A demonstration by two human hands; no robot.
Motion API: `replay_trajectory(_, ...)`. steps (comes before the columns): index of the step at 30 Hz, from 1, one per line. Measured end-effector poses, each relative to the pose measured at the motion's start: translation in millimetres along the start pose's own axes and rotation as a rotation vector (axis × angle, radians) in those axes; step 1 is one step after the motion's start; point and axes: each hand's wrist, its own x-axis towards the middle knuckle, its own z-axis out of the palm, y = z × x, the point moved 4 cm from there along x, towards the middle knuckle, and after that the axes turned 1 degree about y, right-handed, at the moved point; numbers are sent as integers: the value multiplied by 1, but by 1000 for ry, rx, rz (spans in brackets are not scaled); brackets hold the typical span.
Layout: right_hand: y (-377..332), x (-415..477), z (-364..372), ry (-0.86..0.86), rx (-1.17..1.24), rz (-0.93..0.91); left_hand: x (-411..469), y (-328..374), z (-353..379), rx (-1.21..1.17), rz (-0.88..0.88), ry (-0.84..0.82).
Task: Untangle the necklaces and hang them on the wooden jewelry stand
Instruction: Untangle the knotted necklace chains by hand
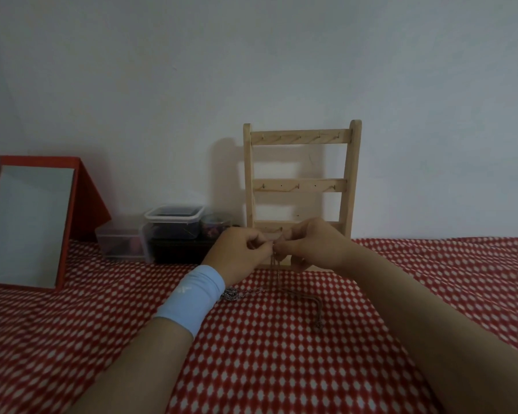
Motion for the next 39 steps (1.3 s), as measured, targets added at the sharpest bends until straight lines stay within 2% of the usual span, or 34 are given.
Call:
replay_trajectory(4,3,-2,1,-96,273,72,1,1,1,-262,-80,2)
replay_trajectory(7,5,-3,0,-143,372,72,-1,2,2,-393,-43,-72)
replay_trajectory(12,4,-2,0,-142,344,37,0,3,-6,-392,-31,27)
replay_trajectory(17,-1,-5,0,-156,372,-22,0,5,-2,-400,-22,-13)
replay_trajectory(22,-2,-4,0,-112,321,-31,2,0,-3,-431,-100,42)
replay_trajectory(29,-5,-3,1,-92,206,-19,3,5,-7,-292,-30,48)
replay_trajectory(39,-11,-4,-4,17,134,-68,4,7,-6,-347,-61,25)
